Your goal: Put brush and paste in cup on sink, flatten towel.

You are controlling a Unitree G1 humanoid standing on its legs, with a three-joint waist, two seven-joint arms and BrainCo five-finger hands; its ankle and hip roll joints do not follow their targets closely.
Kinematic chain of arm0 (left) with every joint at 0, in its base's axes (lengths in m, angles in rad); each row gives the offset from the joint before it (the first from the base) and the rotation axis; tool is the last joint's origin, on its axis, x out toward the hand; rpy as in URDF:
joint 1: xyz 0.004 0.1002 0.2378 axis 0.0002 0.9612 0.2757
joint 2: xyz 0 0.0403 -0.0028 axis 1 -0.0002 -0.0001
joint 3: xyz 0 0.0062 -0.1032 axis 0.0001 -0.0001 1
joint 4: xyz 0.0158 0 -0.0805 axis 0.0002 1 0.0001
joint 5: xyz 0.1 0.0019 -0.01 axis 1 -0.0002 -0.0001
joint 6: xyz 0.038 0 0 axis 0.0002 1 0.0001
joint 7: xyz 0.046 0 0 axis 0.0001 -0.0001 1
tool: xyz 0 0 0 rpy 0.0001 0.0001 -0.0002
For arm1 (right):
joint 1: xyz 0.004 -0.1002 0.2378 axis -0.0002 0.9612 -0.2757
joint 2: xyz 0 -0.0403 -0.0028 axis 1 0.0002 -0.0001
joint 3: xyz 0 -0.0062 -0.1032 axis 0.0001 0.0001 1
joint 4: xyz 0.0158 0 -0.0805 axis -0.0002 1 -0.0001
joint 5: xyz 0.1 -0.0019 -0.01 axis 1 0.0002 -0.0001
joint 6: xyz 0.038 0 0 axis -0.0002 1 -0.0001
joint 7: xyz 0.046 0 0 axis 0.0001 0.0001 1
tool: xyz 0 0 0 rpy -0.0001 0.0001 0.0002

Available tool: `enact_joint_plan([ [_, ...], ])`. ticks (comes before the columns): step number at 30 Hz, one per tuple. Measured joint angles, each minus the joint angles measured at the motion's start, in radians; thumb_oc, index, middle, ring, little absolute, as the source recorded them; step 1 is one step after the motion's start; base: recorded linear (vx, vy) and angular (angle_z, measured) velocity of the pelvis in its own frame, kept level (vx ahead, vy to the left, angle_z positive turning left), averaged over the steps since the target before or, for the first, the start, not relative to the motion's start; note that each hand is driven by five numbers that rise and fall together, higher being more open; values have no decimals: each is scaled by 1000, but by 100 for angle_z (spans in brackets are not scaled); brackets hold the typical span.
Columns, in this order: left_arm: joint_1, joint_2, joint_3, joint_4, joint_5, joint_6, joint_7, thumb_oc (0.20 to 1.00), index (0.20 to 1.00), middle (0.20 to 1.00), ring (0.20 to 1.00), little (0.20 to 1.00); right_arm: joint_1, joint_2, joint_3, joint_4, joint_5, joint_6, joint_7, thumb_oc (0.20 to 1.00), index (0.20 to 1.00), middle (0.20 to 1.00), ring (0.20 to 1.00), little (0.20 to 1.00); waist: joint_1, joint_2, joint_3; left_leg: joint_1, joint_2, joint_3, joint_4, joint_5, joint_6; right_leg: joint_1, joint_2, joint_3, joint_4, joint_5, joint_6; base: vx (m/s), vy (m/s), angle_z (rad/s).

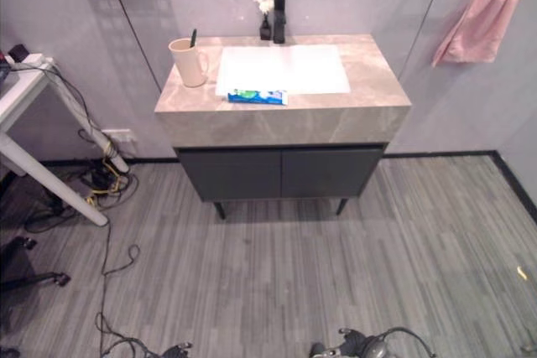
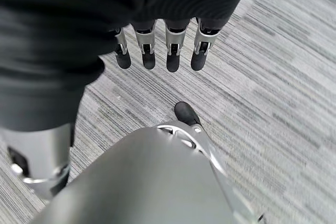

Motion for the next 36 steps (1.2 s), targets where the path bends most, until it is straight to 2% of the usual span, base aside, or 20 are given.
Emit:
enact_joint_plan([
  [3, 4, 0, 3, -1, -1, -1, 0, 1000, 1000, 1000, 1000, 1000, 9, 2, -58, 13, 13, 0, 2, 1000, 1000, 1000, 1000, 1000, 5, 3, -1, 13, 0, 19, -1, -4, 6, 2, 3, 20, -3, 2, 0, 44, 41, -17],
  [5, 13, -4, 1, 0, -1, -6, 0, 1000, 1000, 1000, 1000, 1000, 37, 1, -109, 19, 79, 0, 1, 1000, 1000, 1000, 1000, 1000, -1, 15, -13, 18, -1, 23, -1, -6, 10, 5, 4, 25, -6, 3, 1, 50, 47, -13],
  [10, 13, -11, 5, -4, -40, -9, -1, 1000, 1000, 1000, 1000, 1000, 53, -4, -118, 20, 142, -1, 3, 1000, 1000, 1000, 1000, 1000, -5, 23, -19, 32, 0, 43, 6, -11, 16, 20, 11, 50, -32, 20, 4, -16, 4, -15],
  [13, 22, 27, 44, -139, -92, -41, 35, 1000, 1000, 1000, 1000, 1000, 50, -3, -128, -16, 231, -11, -7, 1000, 1000, 1000, 1000, 1000, 1, -7, 29, -8, 5, 23, 101, -30, 39, -21, -10, 54, 68, -20, 5, -28, -6, 6],
  [17, -8, 28, 42, -118, -115, -57, 50, 1000, 1000, 1000, 1000, 1000, 39, -3, -128, -14, 248, -21, -22, 1000, 1000, 1000, 1000, 1000, 0, -8, 27, -7, 9, 22, 84, -38, 27, -36, -9, 55, 84, -28, 3, -160, -26, -1],
  [18, 5, 31, 66, -149, -128, -60, 66, 1000, 1000, 1000, 1000, 1000, 56, -9, -131, -70, 278, -22, -30, 1000, 1000, 1000, 1000, 1000, -6, -21, 43, -31, 12, 18, 129, -37, 13, -64, -8, 54, 128, -34, 10, -106, -18, -9],
  [19, 8, 63, 79, -217, -149, -99, 114, 1000, 1000, 1000, 1000, 1000, 58, 6, -185, -140, 380, -72, -51, 1000, 1000, 1000, 1000, 1000, -4, -50, 94, -126, 34, 18, 319, -73, -3, -149, -55, 45, 266, -86, 19, -20, 23, -24],
  [20, -11, 84, 74, -200, -154, -119, 143, 1000, 1000, 1000, 1000, 1000, 8, 21, -199, -120, 443, -93, -70, 1000, 1000, 1000, 1000, 1000, -7, -60, 126, -185, 62, 14, 429, -128, 18, -190, -58, 41, 339, -119, -9, -33, 33, -24],
  [21, -22, 74, 74, -173, -158, -118, 150, 1000, 1000, 1000, 1000, 1000, -1, 13, -198, -106, 458, -93, -78, 1000, 1000, 1000, 1000, 1000, -12, -40, 126, -188, 82, 14, 430, -178, 6, -197, -41, 31, 359, -127, -7, -44, 48, -7],
  [22, -40, 70, 74, -156, -159, -121, 155, 1000, 1000, 1000, 1000, 1000, -1, 12, -195, -93, 470, -93, -88, 1000, 1000, 1000, 1000, 1000, -8, -55, 130, -182, 82, 16, 433, -195, 1, -208, -51, 38, 395, -143, -8, -32, 41, 5],
  [27, -32, 67, 74, -157, -159, -134, 155, 1000, 1000, 1000, 1000, 1000, 11, 13, -193, -86, 487, -93, -84, 1000, 1000, 1000, 1000, 1000, -6, -69, 131, -182, 74, 13, 440, -197, -2, -213, -67, 38, 421, -149, -7, -19, 23, 5],
  [32, -28, 67, 72, -82, -157, -131, 139, 1000, 1000, 1000, 1000, 1000, 12, 23, -112, -23, 458, -87, -58, 1000, 1000, 1000, 1000, 1000, -5, -83, 107, -177, 73, 10, 438, -191, 3, -207, -66, 38, 421, -149, -10, 8, 5, 1],
  [36, -11, 56, 77, -14, -158, -113, 108, 1000, 1000, 1000, 1000, 1000, 29, 30, -155, 8, 444, -79, -41, 1000, 1000, 1000, 1000, 1000, -6, -91, 80, -125, 63, 17, 397, -175, 4, -159, -63, 39, 385, -140, -8, 9, 25, -1],
])
